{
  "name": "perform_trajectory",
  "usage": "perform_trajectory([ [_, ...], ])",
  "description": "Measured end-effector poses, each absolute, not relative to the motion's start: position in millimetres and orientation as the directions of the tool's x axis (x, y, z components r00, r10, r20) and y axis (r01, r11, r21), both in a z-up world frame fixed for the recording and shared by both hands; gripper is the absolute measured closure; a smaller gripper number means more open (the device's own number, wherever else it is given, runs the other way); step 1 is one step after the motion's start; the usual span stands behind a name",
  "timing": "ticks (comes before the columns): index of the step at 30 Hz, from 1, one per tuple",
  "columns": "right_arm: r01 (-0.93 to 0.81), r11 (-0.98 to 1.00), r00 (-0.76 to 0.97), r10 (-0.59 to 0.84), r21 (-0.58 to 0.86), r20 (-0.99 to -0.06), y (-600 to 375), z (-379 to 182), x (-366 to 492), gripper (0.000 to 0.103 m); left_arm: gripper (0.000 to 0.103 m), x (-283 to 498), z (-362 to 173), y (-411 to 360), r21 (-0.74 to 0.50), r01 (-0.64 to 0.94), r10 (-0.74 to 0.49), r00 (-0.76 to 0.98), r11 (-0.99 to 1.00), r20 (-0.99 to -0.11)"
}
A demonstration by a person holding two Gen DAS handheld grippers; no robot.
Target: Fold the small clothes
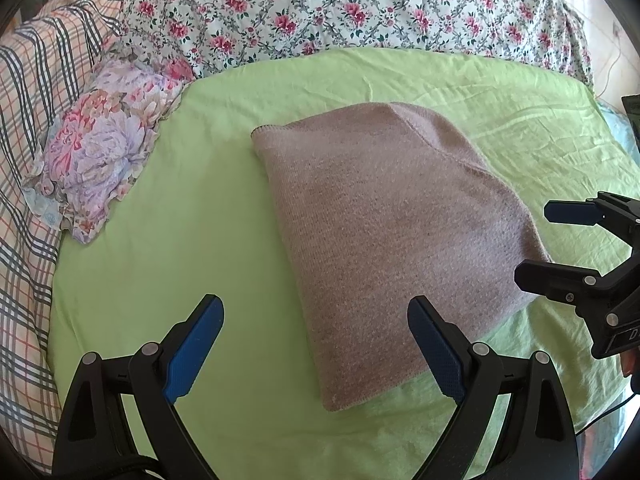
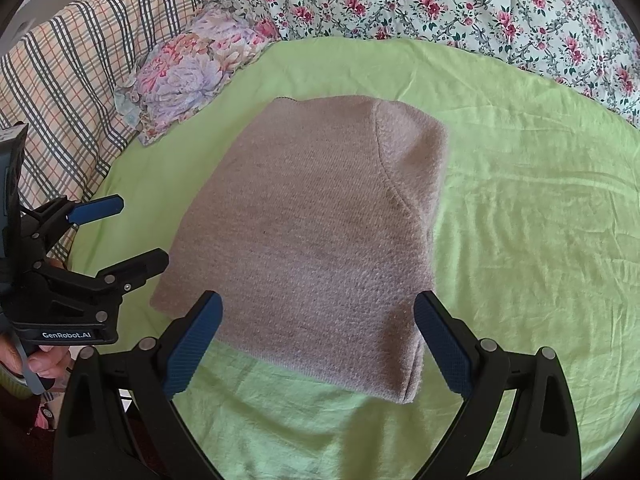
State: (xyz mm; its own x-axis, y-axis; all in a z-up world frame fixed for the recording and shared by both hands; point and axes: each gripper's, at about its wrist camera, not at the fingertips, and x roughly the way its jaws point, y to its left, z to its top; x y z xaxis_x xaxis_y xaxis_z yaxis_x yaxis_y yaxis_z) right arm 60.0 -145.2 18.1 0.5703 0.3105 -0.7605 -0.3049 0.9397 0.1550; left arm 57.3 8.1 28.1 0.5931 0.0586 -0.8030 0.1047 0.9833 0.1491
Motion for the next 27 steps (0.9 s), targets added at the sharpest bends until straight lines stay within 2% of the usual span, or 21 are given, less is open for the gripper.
perform_trajectory([
  [27,-0.293,0.945,0.580,0.298,0.147,-0.758,-143.1,22.4,61.2,0.006,0.009,63.7,32.5,4.9,0.146,0.105,0.055,0.595,0.984,-0.802],
])
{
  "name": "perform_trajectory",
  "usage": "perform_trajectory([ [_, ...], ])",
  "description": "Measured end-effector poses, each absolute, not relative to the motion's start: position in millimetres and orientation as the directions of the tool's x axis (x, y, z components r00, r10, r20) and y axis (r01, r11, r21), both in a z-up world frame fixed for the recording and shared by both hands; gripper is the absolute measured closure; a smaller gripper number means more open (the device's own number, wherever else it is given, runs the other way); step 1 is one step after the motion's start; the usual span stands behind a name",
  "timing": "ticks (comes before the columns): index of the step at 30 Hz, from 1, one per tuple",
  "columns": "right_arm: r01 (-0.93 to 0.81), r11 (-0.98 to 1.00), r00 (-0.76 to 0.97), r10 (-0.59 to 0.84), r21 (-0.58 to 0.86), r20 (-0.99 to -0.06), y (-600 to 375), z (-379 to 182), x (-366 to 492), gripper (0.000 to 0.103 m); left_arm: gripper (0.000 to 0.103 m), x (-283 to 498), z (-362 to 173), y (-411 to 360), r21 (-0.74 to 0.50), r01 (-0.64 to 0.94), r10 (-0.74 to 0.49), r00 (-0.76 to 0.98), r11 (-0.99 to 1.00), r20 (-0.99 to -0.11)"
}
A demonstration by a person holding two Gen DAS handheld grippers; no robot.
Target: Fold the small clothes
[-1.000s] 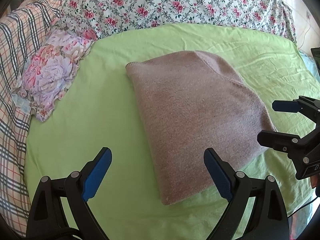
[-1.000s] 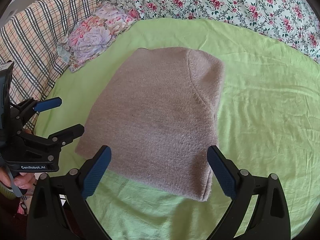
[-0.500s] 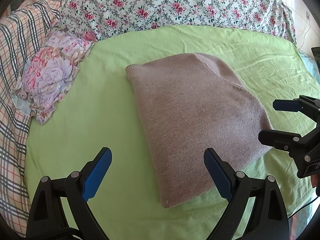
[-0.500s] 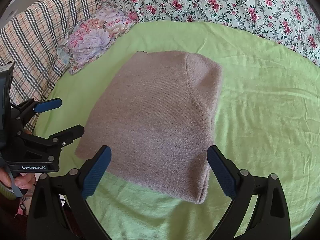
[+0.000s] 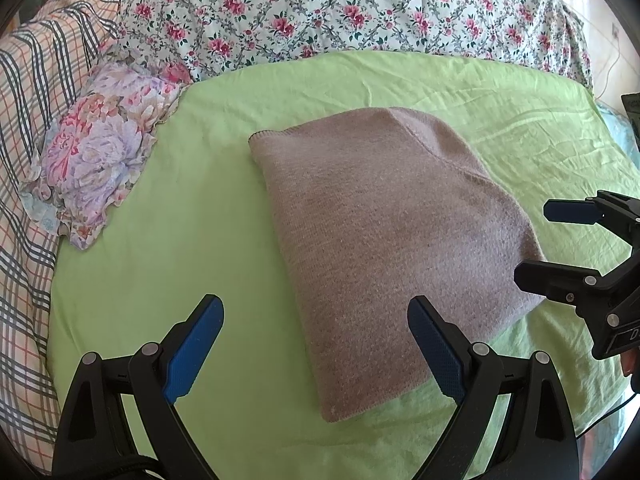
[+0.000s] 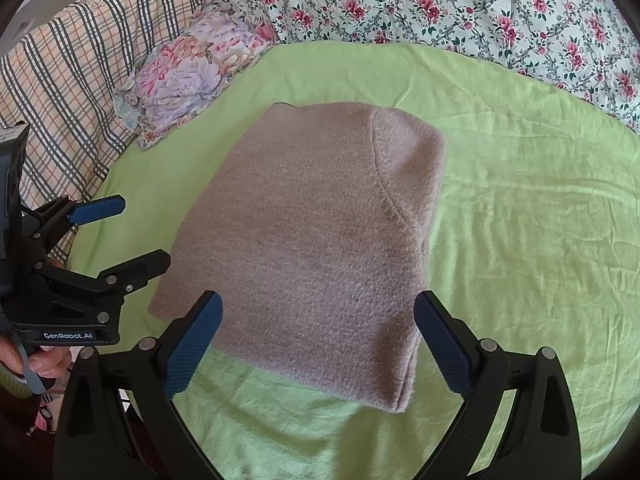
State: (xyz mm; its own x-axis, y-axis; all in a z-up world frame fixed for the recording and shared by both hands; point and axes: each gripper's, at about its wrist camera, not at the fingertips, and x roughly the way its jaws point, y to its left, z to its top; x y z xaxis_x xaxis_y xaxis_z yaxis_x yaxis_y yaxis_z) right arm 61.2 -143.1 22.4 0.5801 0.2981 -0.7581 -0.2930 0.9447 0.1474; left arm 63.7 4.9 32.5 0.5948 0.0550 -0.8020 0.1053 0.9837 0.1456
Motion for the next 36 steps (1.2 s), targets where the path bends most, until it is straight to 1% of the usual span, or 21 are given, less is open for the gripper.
perform_trajectory([
  [13,-0.296,0.944,0.579,0.301,0.149,-0.758,-148.0,22.2,68.0,0.006,0.009,70.9,30.0,0.3,0.146,0.112,0.053,0.590,0.983,-0.806],
  [20,-0.285,0.948,0.574,0.290,0.145,-0.766,-152.5,19.8,79.9,0.006,0.009,84.2,25.2,1.1,0.123,0.118,0.033,0.578,0.985,-0.815],
  [36,-0.254,0.953,0.584,0.289,0.167,-0.758,-162.3,18.0,87.3,0.006,0.009,96.4,28.3,2.9,0.132,0.090,0.055,0.583,0.987,-0.811],
])
